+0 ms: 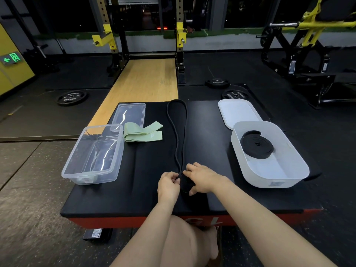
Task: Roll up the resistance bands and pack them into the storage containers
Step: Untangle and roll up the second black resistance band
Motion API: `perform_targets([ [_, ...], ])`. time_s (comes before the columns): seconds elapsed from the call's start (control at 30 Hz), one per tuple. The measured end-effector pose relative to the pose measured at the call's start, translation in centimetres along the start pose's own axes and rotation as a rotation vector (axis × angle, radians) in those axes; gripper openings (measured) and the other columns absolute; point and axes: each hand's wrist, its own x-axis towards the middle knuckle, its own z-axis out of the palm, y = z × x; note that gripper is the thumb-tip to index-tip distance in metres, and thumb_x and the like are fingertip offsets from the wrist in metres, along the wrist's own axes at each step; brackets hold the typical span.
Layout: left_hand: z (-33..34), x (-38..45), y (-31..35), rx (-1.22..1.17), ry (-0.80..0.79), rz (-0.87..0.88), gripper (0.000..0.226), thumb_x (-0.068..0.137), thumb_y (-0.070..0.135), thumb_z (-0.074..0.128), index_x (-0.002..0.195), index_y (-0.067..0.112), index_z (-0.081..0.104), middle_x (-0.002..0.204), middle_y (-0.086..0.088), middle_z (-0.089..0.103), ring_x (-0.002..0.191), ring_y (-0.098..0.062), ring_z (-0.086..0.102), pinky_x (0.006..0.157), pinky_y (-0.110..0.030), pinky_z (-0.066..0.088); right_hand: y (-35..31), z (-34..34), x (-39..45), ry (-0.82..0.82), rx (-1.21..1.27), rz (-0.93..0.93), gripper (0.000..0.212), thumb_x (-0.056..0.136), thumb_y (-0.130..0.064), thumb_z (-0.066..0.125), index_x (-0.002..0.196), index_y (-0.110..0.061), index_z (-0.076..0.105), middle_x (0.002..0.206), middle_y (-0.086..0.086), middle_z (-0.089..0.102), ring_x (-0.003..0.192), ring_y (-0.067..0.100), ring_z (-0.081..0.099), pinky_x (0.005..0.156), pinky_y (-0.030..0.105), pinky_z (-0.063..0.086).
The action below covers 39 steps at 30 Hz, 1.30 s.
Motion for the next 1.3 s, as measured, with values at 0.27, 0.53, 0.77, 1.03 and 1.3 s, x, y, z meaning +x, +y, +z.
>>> perform_targets([
  [0.27,-0.1,0.5,0.7,0.008,-0.019,-0.077,0.012,0.09,0.01,0.057,0.1,0.007,0.063,0.11,-0.007,0.056,0.083,-0.014,0.055,0.074,-0.023,0.044,0.0,0.2,0.1,-0.007,0.02,0.006,0.082,0.083,-0.043,0.067,0.147,-0.012,0.027,0.139,0.004,0.034,0.126,0.023,0.032,0.104,0.035,0.036],
  [0.53,-0.8,1.5,1.4,0.048,-0.116,-0.16,0.014,0.088,0.01,0.06,0.102,0.011,0.061,0.114,-0.005,0.059,0.097,-0.019,0.059,0.073,-0.025,0.046,-0.7,0.5,-0.9,0.038,0.218,0.301,0.082,0.072,-0.048,0.075,0.133,-0.008,0.037,0.132,0.006,0.039,0.123,0.025,0.04,0.095,0.037,0.044],
  [0.77,-0.8,1.2,1.6,0.017,-0.113,-0.121,0.035,0.088,0.003,0.056,0.121,0.016,0.058,0.117,-0.005,0.057,0.104,-0.019,0.057,0.082,-0.025,0.046,-3.0,1.6,-0.8,0.144,0.323,0.436,0.082,0.082,-0.063,0.055,0.136,-0.005,0.032,0.137,0.011,0.036,0.125,0.027,0.04,0.094,0.037,0.044],
  [1.03,-0.9,1.4,1.6,0.052,-0.159,-0.111,0.04,0.088,0.002,0.053,0.12,0.024,0.059,0.119,0.004,0.057,0.104,-0.014,0.056,0.075,-0.02,0.041,-3.0,2.7,-0.8,0.27,0.359,0.394,0.067,0.086,-0.053,0.057,0.129,-0.006,0.039,0.129,0.008,0.041,0.12,0.025,0.04,0.096,0.035,0.043],
  [1.3,-0.9,1.4,0.9,0.072,-0.098,-0.092,0.017,0.093,0.02,0.055,0.106,0.018,0.066,0.116,0.003,0.058,0.106,-0.019,0.056,0.087,-0.029,0.046,-2.0,2.1,-0.8,0.186,0.311,0.278,0.066,0.086,-0.049,0.061,0.131,-0.007,0.039,0.131,0.009,0.038,0.122,0.026,0.036,0.102,0.036,0.038],
])
